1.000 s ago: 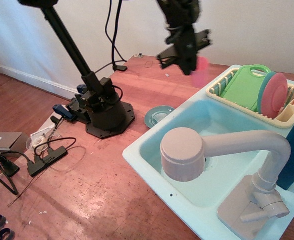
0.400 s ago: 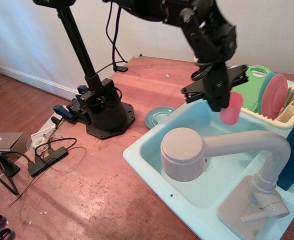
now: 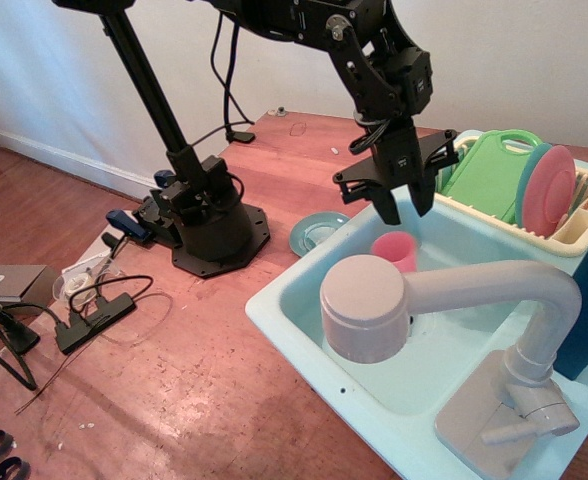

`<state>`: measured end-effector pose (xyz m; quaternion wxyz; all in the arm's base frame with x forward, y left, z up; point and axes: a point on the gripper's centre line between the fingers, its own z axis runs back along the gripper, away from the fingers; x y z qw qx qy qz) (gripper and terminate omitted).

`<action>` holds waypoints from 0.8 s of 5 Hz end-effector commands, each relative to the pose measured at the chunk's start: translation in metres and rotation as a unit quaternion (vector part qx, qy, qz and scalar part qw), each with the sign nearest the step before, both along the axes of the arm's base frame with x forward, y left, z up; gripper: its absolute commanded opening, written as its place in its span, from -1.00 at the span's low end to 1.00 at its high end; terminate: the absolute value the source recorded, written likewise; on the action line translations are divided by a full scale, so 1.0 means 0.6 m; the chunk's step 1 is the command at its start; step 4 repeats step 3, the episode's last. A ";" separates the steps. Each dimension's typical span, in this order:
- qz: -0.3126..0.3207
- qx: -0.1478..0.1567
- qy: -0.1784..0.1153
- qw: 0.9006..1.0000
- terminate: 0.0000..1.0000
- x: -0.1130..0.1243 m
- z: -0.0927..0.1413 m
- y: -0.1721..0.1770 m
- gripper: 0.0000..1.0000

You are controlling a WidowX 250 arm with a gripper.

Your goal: Put cup from anywhere into sink

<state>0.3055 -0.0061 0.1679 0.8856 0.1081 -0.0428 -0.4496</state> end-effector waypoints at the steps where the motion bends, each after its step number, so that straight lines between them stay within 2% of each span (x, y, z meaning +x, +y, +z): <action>1: 0.022 0.010 -0.022 0.999 -1.00 -0.009 0.040 0.020 1.00; 2: 0.064 0.028 0.006 0.998 -1.00 -0.062 0.080 0.040 1.00; 3: 0.103 0.046 0.006 0.994 1.00 -0.120 0.102 0.045 1.00; 4: 0.103 0.046 0.006 0.994 1.00 -0.120 0.102 0.045 1.00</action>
